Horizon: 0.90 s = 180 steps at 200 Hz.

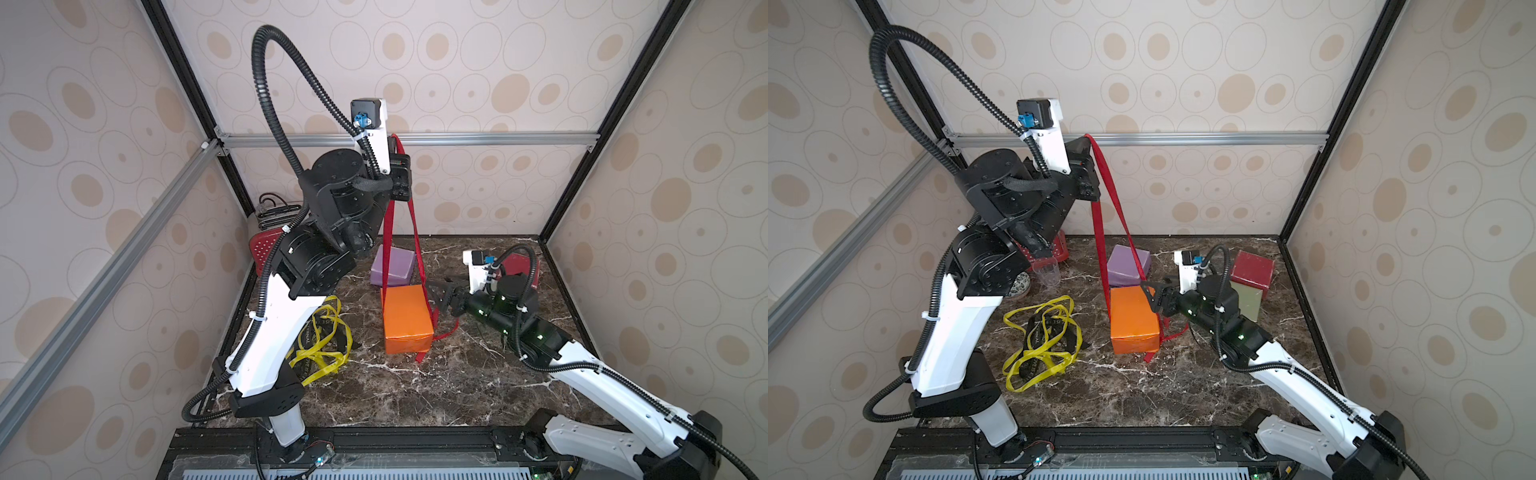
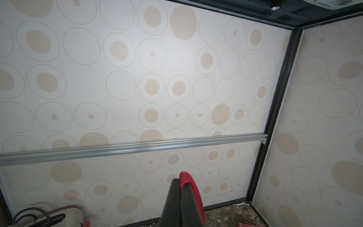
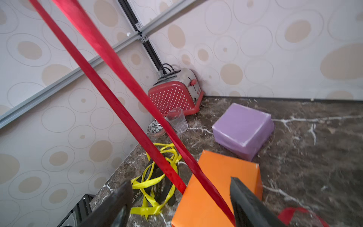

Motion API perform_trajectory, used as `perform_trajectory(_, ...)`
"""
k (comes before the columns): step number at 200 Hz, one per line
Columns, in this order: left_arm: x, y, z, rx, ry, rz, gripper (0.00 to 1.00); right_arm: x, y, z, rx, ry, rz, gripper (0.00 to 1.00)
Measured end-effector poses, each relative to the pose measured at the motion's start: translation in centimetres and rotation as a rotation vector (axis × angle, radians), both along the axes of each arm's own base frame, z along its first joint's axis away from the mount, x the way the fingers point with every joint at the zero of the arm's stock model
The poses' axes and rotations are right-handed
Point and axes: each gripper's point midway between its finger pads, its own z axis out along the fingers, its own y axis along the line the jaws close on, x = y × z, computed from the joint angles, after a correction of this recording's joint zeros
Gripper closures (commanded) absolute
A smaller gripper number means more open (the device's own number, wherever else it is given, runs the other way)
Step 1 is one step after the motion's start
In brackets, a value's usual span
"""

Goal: Untie the ribbon bows on the gift boxes
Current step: Pull the ribbon from the gift box.

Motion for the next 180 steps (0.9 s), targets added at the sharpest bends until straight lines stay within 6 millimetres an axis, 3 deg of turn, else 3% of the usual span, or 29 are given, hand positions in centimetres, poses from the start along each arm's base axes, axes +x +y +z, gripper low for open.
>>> perform_trajectory(19, 0.1, -0.2, -0.3, 0.002, 0.007, -0.005, 1.0, 1.2, 1.7, 1.0, -0.016, -0.022, 0.015, 0.07)
perform_trajectory(38, 0.2, -0.4, -0.6, 0.003, 0.014, -0.01, 1.0, 2.4, 3.2, 0.4, -0.025, -0.01, 0.025, 0.02)
perform_trajectory(67, 0.4, -0.7, -1.1, 0.009, 0.026, -0.014, 1.0, 2.8, 5.9, -1.4, -0.069, 0.004, 0.031, 0.02)
perform_trajectory(135, 0.4, -0.9, -1.3, -0.004, 0.035, -0.023, 1.0, 2.6, 11.9, -2.7, -0.158, -0.094, -0.056, 0.02)
perform_trajectory(162, 0.4, -0.9, -1.3, -0.01, 0.037, -0.021, 1.0, 3.1, 13.8, -4.7, -0.203, -0.109, -0.134, 0.13)
perform_trajectory(180, 0.4, -0.7, -1.3, -0.012, 0.04, -0.014, 1.0, 4.5, 13.9, -6.3, -0.23, -0.109, -0.222, 0.38)
